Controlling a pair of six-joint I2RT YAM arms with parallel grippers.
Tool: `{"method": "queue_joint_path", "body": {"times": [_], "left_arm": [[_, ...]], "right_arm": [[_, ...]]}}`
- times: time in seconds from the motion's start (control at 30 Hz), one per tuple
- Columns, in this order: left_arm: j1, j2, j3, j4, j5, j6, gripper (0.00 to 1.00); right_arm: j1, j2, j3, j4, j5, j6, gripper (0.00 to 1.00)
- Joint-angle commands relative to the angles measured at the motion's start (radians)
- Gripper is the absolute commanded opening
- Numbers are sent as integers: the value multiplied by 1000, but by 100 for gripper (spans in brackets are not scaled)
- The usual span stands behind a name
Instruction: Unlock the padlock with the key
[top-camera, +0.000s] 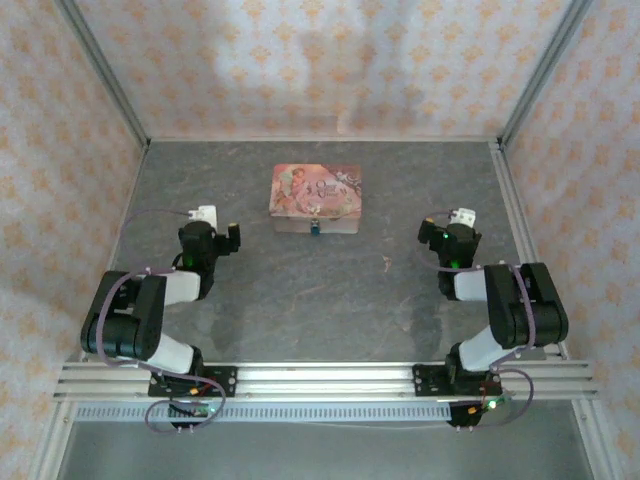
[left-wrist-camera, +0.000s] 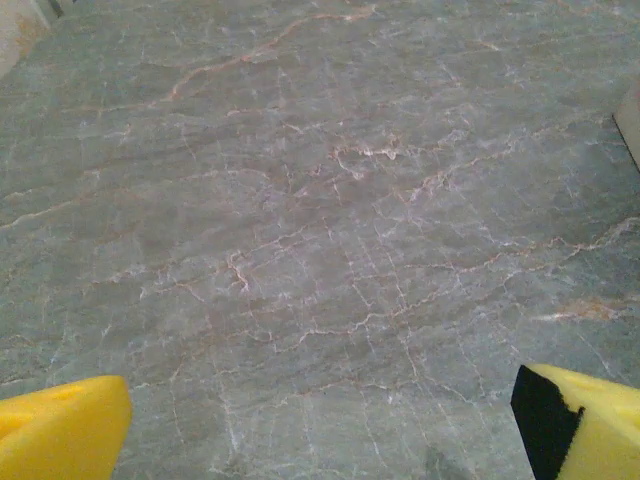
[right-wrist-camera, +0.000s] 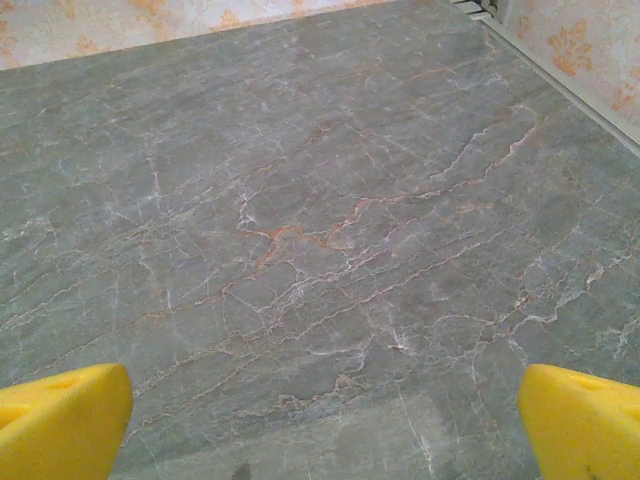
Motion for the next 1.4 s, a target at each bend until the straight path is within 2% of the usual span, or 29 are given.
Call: {"method": "queue_joint_path", "body": {"times": [0.0, 0.8, 0.87, 0.93, 0.97, 1.1, 1.17, 1.2, 1.27, 1.3, 1.37], "left_arm": [[-10, 14, 27, 53, -39, -6, 100], [-10, 14, 27, 56, -38, -6, 100], [-10, -24, 98, -68, -51, -13, 100], [-9, -29, 249, -351, -78, -36, 100], [-9, -34, 288, -417, -59, -28, 100], [-6, -121, 290, -424, -87, -82, 100], [-4, -161, 315, -473, -79, -136, 100], [-1, -176, 336, -516, -79, -187, 100], [9, -200, 405, -669, -118, -372, 100], [21, -206, 421, -698, -63, -417, 100], [25, -225, 422, -703, 30, -484, 100]], "right_arm": [[-5, 11, 20, 55, -11, -18, 99], [-4, 0, 24, 43, -4, -12, 99], [-5, -66, 50, -69, 0, -12, 99], [-5, -130, 93, -197, 21, 0, 99], [-5, -157, 106, -237, 23, 3, 99], [-5, -276, 137, -349, 48, 92, 99], [-7, -343, 165, -420, 10, 174, 99], [-6, -380, 180, -465, 4, 245, 99], [-8, -453, 198, -572, 7, 457, 99], [-9, -475, 193, -583, -16, 526, 99], [-13, -489, 182, -555, -149, 548, 99]]}}
